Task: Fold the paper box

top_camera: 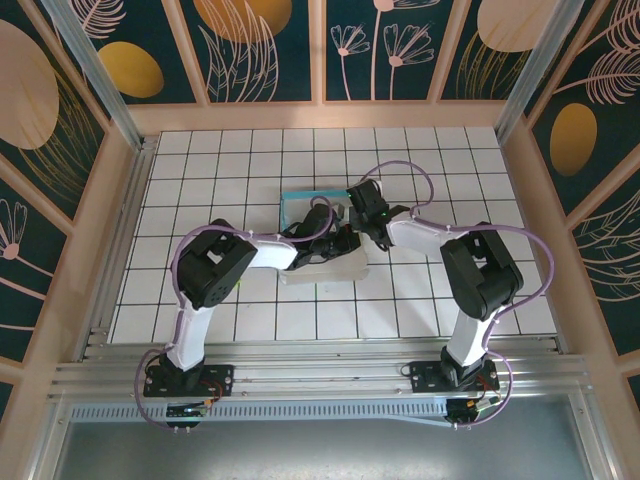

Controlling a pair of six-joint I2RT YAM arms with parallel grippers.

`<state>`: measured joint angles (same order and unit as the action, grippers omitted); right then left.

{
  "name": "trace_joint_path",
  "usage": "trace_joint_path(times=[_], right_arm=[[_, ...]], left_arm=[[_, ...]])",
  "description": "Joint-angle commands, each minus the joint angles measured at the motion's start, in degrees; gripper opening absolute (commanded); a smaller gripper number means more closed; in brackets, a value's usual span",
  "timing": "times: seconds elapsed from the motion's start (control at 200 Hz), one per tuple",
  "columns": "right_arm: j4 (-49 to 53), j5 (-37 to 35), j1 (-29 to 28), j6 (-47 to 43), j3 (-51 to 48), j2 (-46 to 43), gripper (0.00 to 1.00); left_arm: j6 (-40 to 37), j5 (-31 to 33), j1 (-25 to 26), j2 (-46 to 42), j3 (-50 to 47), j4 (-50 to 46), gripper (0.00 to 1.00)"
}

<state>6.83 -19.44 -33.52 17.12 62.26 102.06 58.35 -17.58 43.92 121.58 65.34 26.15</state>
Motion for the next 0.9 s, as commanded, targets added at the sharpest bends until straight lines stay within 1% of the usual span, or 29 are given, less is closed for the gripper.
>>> trace_joint_path(times=[0.0, 0.07, 0.205, 0.365, 0.481, 0.661, 0.811, 0.891], right_arm=[[2.14, 3.28, -1.21, 1.80, -1.25, -1.29, 0.01], [2.32, 4.31, -1.04, 2.79, -0.99, -1.35, 0.01], [3.23, 6.64, -0.50, 5.37, -0.02, -1.75, 0.01], [2.93, 12.73, 0.46, 9.34, 0.49, -2.39, 0.02], [1.89, 15.73, 0.65, 11.88, -0.17, -2.56, 0.02], [2.58, 16.40, 0.73, 13.36, 0.25, -2.00, 0.02], [5.90, 13.64, 1.58, 11.44, 3.27, -1.68, 0.02], [7.30, 14.79, 1.83, 11.01, 4.83, -1.43, 0.02]], left_arm=[[1.11, -0.30, 0.46, 3.28, 1.42, 0.36, 0.00], [1.22, 0.71, 0.46, 3.48, -0.04, -0.07, 0.00], [1.68, 1.61, 0.46, 3.51, -3.97, 2.23, 0.00], [3.13, 0.75, 0.46, 4.62, -6.01, 5.82, 0.00], [2.84, 0.88, 0.44, 4.81, -5.71, 5.69, 0.00], [2.19, 0.62, 0.46, 4.87, -4.83, 4.84, 0.00], [1.47, 1.05, 0.46, 4.81, -4.61, 3.63, 0.00], [1.34, 1.06, 0.46, 4.98, -4.70, 3.42, 0.00]])
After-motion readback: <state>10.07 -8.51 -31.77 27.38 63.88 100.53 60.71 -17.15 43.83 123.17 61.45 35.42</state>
